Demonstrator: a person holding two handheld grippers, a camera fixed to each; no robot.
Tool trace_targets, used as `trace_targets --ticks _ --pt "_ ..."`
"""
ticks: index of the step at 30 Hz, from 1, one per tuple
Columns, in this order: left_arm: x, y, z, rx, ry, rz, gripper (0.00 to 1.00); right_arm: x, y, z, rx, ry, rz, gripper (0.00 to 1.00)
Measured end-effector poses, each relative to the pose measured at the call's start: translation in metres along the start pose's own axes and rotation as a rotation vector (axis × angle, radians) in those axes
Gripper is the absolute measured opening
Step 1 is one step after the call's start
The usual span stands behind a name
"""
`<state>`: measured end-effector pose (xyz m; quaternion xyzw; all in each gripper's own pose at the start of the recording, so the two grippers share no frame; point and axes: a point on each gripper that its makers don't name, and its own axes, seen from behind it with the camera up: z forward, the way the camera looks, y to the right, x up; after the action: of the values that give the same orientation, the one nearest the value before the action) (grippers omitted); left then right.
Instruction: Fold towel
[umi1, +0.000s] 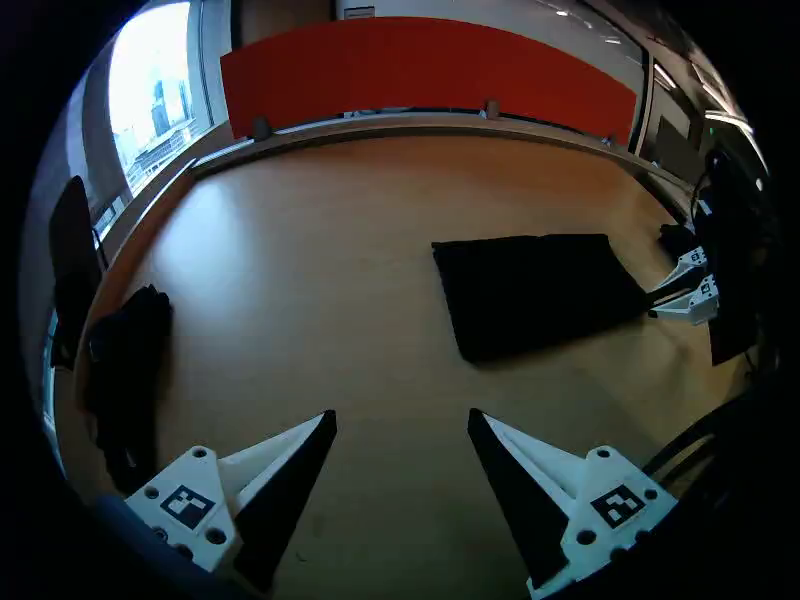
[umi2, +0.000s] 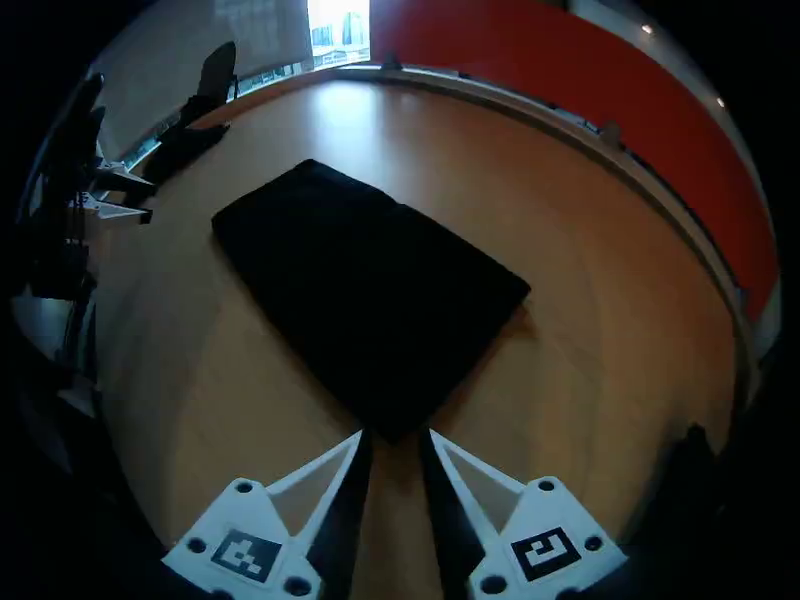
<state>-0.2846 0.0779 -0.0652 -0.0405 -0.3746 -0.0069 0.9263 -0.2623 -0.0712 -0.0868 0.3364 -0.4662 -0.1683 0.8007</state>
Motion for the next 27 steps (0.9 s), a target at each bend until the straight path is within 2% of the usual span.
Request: trace_targets --ticks 8,12,14,27 --pt "-0.002 0.002 0.001 -0.002 -0.005 -0.001 0.98 0.000 0.002 0.000 0.003 -0.002 -0.010 0.20" --pt "-0.001 0.003 0.001 -0.005 -0.005 0.001 0.98 0.001 0.003 0.000 -0.001 0.002 -0.013 0.08" --pt "-0.001 0.003 0.002 -0.006 -0.004 -0.001 0.98 0.002 0.004 0.000 -0.007 0.005 -0.011 0.05" --pt "0.001 0.002 0.004 -0.012 0.001 -0.014 0.98 0.013 0.002 -0.003 -0.010 0.029 -0.011 0.04"
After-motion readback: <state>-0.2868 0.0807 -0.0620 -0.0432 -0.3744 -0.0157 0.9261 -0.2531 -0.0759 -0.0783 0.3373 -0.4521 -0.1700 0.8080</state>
